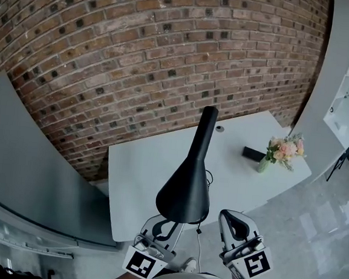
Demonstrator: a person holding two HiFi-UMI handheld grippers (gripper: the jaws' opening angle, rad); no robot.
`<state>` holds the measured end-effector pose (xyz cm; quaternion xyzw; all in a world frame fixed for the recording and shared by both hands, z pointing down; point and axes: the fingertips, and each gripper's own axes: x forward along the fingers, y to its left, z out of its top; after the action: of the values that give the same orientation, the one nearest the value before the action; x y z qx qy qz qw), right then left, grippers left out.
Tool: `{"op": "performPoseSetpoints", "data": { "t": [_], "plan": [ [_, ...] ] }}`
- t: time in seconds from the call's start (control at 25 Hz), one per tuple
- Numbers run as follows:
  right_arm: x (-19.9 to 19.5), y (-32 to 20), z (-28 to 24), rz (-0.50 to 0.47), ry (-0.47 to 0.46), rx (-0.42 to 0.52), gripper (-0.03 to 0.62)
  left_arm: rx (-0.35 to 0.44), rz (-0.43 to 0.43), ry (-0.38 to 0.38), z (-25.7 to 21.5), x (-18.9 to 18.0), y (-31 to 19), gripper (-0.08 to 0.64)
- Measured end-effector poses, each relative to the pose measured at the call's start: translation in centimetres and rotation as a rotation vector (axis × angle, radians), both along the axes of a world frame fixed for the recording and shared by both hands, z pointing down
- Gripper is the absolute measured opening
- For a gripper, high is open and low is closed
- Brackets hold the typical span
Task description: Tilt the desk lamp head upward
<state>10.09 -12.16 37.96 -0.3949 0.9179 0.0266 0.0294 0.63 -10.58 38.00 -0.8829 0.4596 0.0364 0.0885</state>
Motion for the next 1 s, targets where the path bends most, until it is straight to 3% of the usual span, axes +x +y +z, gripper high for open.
{"op": "performPoseSetpoints", "data": {
  "t": [1.0],
  "plan": [
    [-0.9, 0.1, -0.4, -0.001, -0.012, 0.008, 0.014, 0.028, 0.023, 0.024, -2.2, -0.5, 0.3, 0.008]
  ]
}}
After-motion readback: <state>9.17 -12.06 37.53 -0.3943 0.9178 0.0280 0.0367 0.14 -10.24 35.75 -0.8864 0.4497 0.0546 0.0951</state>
